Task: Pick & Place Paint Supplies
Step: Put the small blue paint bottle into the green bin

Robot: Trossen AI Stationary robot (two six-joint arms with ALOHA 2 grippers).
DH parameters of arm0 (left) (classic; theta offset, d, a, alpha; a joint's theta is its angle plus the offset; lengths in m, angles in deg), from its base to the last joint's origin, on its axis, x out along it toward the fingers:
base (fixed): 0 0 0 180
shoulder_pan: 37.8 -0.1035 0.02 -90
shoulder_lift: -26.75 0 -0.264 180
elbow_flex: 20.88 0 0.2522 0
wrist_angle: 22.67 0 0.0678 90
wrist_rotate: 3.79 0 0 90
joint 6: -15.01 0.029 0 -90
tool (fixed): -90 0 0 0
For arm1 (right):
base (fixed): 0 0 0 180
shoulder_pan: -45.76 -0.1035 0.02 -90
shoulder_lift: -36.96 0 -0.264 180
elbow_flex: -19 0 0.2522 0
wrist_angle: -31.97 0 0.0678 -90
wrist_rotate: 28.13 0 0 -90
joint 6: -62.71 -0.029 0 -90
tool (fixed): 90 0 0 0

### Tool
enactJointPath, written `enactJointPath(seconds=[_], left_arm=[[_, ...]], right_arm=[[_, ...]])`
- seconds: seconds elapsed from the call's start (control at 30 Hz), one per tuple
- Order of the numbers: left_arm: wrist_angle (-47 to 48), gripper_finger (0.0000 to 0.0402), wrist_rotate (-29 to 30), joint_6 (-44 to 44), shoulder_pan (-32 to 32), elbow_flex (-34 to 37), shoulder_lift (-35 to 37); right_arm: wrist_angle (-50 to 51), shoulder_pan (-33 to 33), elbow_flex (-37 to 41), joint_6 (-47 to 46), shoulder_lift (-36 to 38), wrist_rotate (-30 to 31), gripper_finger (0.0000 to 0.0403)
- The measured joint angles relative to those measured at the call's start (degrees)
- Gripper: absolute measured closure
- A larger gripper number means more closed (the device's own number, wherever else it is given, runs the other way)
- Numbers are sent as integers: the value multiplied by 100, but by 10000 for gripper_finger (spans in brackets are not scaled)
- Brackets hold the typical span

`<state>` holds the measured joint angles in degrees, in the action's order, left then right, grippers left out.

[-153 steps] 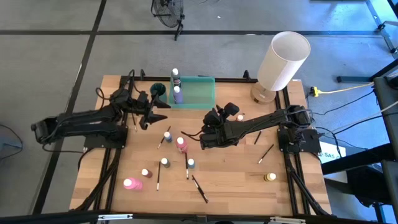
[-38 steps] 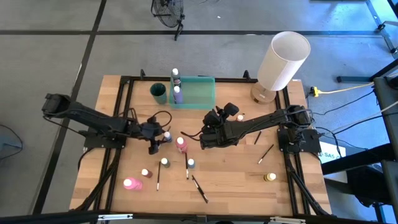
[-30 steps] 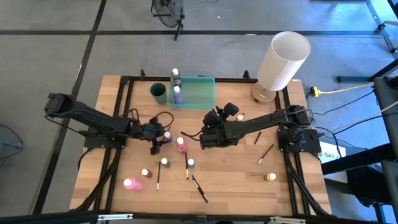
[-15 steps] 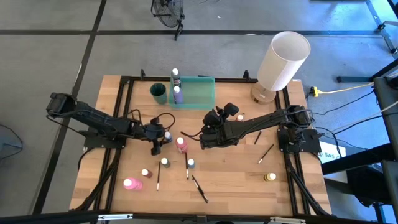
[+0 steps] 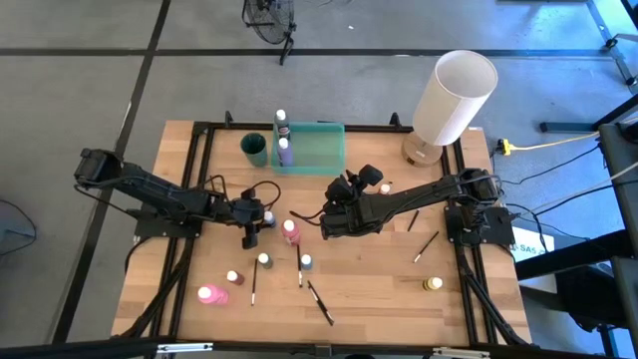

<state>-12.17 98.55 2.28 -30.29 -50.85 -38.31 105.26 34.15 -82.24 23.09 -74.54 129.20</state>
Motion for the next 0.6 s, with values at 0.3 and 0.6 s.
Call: enactJointPath(seconds=[0.3,0.6], left_arm=[[208,283,-60,-1,0,-81,7],[2689,283,510,152,0,-1325,-2]], right_arm=[[-117,0,0,0,0,-21,297],[-591,-186,0,618,0,-51,303]])
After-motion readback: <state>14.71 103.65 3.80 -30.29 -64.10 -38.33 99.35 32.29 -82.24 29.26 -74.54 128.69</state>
